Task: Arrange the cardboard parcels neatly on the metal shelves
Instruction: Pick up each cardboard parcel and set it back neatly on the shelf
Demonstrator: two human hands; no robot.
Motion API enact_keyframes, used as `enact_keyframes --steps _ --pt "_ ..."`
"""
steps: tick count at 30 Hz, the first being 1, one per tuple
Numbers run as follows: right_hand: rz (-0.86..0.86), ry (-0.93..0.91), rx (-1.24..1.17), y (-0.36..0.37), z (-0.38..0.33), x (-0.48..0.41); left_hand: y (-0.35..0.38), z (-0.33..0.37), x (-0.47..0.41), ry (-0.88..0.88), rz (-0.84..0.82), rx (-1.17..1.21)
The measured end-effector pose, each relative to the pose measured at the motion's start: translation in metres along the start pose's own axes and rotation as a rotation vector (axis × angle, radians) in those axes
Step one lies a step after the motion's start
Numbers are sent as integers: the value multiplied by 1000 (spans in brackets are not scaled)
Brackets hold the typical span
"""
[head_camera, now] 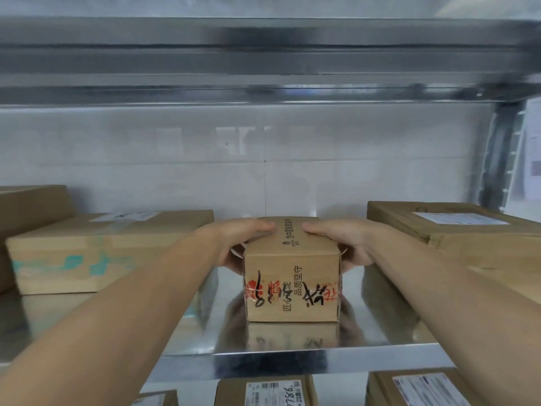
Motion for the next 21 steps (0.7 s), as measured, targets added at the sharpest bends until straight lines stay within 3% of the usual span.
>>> enact_keyframes --steps 5,21 --pt "-77 27 54 0 -9 -1 2 4 -6 -47 -109 -44" --pt "-133 61 142 0 -7 -22 5 7 -14 -66 -64 -95"
Point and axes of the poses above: each hand's wrist, its own x-axis away from the middle knuckle, its own y-axis out of the palm, z = x × y, the point moved 2 cm from there along -x, towards the middle knuckle, and after that the axes turned 13 degrees about -y, right-handed, at the moved point
